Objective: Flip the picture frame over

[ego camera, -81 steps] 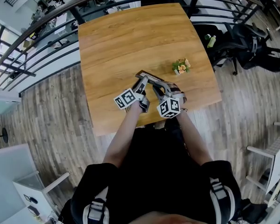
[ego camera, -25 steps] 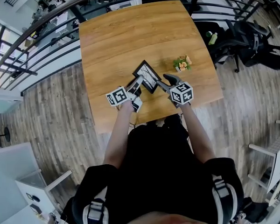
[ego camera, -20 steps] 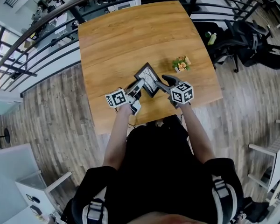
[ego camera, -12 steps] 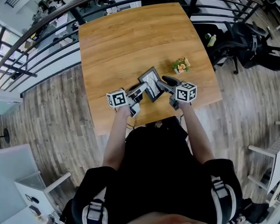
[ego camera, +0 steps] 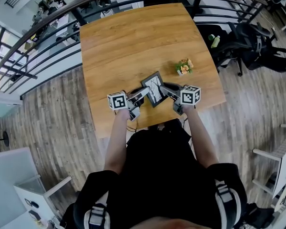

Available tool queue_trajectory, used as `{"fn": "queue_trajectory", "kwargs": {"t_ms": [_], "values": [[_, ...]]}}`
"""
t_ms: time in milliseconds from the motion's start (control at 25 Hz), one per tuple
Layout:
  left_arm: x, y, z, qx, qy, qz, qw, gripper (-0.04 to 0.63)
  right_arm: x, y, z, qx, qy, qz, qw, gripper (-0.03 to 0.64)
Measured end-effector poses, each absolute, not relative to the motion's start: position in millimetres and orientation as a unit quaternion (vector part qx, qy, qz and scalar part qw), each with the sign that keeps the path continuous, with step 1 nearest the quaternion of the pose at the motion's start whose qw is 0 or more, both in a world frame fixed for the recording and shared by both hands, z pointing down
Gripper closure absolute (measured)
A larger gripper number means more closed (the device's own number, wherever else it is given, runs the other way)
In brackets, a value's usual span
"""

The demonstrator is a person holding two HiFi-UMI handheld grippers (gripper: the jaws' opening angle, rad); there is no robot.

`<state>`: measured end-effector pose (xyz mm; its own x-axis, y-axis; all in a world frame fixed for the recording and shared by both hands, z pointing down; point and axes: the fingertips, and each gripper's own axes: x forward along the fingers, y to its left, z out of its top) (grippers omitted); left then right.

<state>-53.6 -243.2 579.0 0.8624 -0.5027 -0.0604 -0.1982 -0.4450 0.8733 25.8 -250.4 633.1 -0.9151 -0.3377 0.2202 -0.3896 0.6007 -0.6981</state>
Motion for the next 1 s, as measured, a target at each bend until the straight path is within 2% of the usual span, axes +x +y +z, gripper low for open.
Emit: {"fn": "queue_trajectory", "kwargs": {"t_ms": [240, 640, 1000], "values": [[-59, -250, 578, 0.828, -0.238, -0.169, 0.479, 0.509, 23, -255, 633, 0.240, -0.903, 0.353, 0.048, 0.486], [-76, -267, 606, 0.809, -0.337, -0.126, 0.464, 0.511, 15, -258, 643, 0.297, -0.899, 0.306, 0.097, 0.494], [-84, -275, 619, 0.803, -0.381, -0.090, 0.450, 0.509, 9, -254, 658, 0.314, -0.890, 0.311, 0.111, 0.509]]}}
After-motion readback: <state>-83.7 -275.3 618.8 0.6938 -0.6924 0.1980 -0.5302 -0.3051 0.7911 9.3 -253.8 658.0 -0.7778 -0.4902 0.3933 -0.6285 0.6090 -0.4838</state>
